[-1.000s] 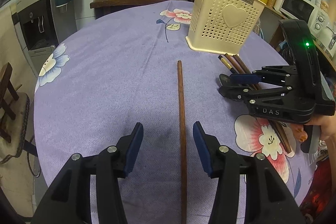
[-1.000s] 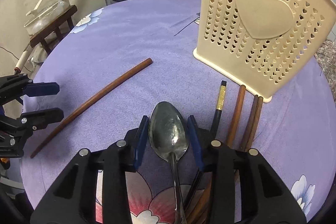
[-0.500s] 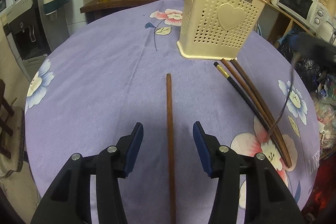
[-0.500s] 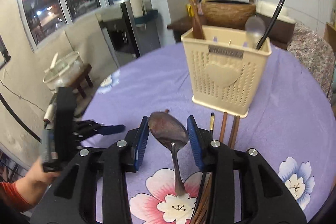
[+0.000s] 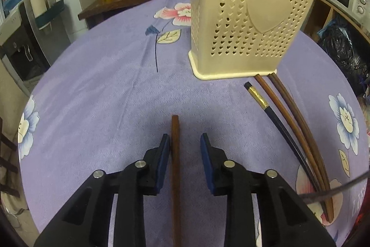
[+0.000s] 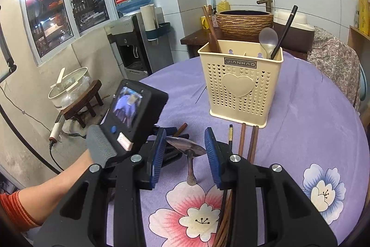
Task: Organize utensils
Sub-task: 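Lift the metal spoon with the right tool while the left tool approaches a wooden chopstick, then carry the spoon in the right tool and a wooden chopstick in the left tool over the holder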
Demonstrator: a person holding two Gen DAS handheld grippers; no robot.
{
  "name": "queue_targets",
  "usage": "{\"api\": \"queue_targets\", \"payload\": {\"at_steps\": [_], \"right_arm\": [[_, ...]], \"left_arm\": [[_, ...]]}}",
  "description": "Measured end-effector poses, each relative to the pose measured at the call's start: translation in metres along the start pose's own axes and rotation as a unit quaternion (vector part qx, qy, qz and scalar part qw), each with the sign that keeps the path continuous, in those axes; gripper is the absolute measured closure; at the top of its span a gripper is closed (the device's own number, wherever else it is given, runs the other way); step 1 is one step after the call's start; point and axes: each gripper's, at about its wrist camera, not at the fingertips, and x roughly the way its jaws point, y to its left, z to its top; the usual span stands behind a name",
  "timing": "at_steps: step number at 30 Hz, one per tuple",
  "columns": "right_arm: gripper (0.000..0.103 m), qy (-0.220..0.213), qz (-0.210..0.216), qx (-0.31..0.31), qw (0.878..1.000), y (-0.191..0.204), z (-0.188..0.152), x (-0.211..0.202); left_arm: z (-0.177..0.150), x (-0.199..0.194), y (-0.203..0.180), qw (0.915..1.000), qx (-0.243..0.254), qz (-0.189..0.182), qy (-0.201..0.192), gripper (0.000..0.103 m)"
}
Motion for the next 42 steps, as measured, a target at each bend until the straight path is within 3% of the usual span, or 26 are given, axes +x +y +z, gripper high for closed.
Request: {"api": "queue_targets", "payload": {"at_steps": [4,8,15,22,30,42], "right_arm": [[0.068,-0.002,-0.001,-0.006,1.0,0.002,-0.001,-0.002],[0.068,-0.003,-0.004,-0.007,1.0,0.002,-0.002,-0.001],[0.068,-0.004,-0.008,-0.005,1.0,0.002,-0.001,-0.001],[0.068,-0.004,-0.011,-0.003,1.0,0.003,0.0,-0.001],[0.068,-0.001,-0.013,0.0,1.0,0.003,0.002,0.001],[0.068,0.0,-0.023,0.002,1.0,0.003,0.007,0.003]], "left_arm": [[0.002,0.002,0.0,1.0,0.006,0.006,-0.001,0.08],[0.004,0.003,0.003,0.9999,0.003,0.012,-0.003,0.095],[0.008,0.003,0.007,1.0,-0.002,0.005,-0.005,0.095],[0.014,-0.058,0.013,0.9967,-0.016,-0.02,-0.077,0.095],[0.015,-0.156,0.035,0.9805,-0.028,-0.036,-0.191,0.095],[0.015,-0.171,0.042,0.9757,-0.039,-0.048,-0.21,0.095]]}}
